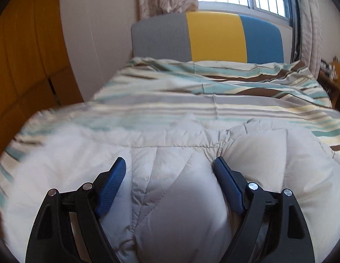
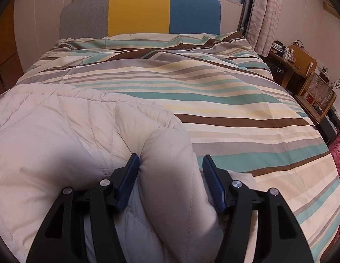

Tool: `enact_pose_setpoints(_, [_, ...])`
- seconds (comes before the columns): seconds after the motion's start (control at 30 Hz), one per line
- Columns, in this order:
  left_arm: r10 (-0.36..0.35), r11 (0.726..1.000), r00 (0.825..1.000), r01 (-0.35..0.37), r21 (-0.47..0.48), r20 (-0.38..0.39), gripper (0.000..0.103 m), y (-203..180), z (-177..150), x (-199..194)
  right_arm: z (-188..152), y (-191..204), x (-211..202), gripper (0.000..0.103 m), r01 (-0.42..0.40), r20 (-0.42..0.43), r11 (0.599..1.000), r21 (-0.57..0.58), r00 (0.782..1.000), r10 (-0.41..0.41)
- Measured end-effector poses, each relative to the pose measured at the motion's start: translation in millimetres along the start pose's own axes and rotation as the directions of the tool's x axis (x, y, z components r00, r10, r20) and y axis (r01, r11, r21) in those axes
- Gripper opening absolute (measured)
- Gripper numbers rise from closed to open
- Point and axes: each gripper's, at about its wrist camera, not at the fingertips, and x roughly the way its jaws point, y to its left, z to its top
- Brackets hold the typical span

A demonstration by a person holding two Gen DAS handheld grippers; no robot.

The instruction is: Fold large clothes

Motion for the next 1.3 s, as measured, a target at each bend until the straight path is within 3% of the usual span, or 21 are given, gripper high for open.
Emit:
enact_pose_setpoints(0.13, [-0.026, 1.000, 0.999, 0.026, -0.015, -0.032, 0.087, 0.6, -6.7, 15.0, 0.0, 0.5, -2.6, 0.063, 0.000, 0.007, 1.000, -0.004, 1.000, 0.000])
enact_pose_setpoints(0.27, [-0.047, 0.998, 0.997, 0.045, -0.031, -0.054, 0.089, 2.3, -9.1, 22.1, 3.8, -10.6, -13.7, 0.068, -0.092, 0.012, 0.995, 0.028, 0.996, 0.092])
enact_pose_setpoints(0.33, [-0.057, 0.998, 0.997, 0.055, -0.041, -0.057, 0.089, 4.6, -9.5, 23.8, 11.1, -15.7, -36.4, 0.068, -0.126, 0.057, 0.990, 0.062, 0.991, 0.122])
enact_pose_setpoints(0.47, [-0.064, 0.997, 0.996, 0.061, -0.047, -0.056, 0.089, 6.1, -10.9, 23.6, 29.3, 10.5, -91.0, 0.068, -0.242, 0.211, 0.970, 0.036, 0.950, 0.230])
enact_pose_setpoints(0.57, [-0.066, 0.997, 0.996, 0.064, -0.049, -0.054, 0.089, 6.7, -10.2, 24.0, 42.7, 60.7, -98.4, 0.069, -0.297, 0.228, 0.952, -0.077, 0.924, 0.307])
enact_pose_setpoints(0.63, [-0.071, 0.996, 0.996, 0.068, -0.054, -0.053, 0.089, 7.7, -10.7, 23.0, 46.1, 85.5, -83.2, 0.068, -0.308, 0.182, 0.945, -0.110, 0.928, 0.324])
enact_pose_setpoints(0.73, [-0.073, 0.996, 0.996, 0.070, -0.058, -0.051, 0.089, 9.3, -11.3, 22.4, 40.0, 113.8, -46.7, 0.066, -0.268, 0.112, 0.953, -0.140, 0.952, 0.284])
enact_pose_setpoints(1.0, [-0.060, 0.997, 0.996, 0.057, -0.049, -0.066, 0.090, 5.8, -11.7, 27.2, 25.1, 112.2, -2.6, 0.068, -0.259, 0.051, 0.962, -0.090, 0.963, 0.264])
enact_pose_setpoints(1.3, [-0.059, 0.997, 0.995, 0.056, -0.046, -0.081, 0.090, 6.8, -9.7, 28.1, 23.5, 109.8, 2.3, 0.070, -0.259, 0.050, 0.962, -0.090, 0.963, 0.264])
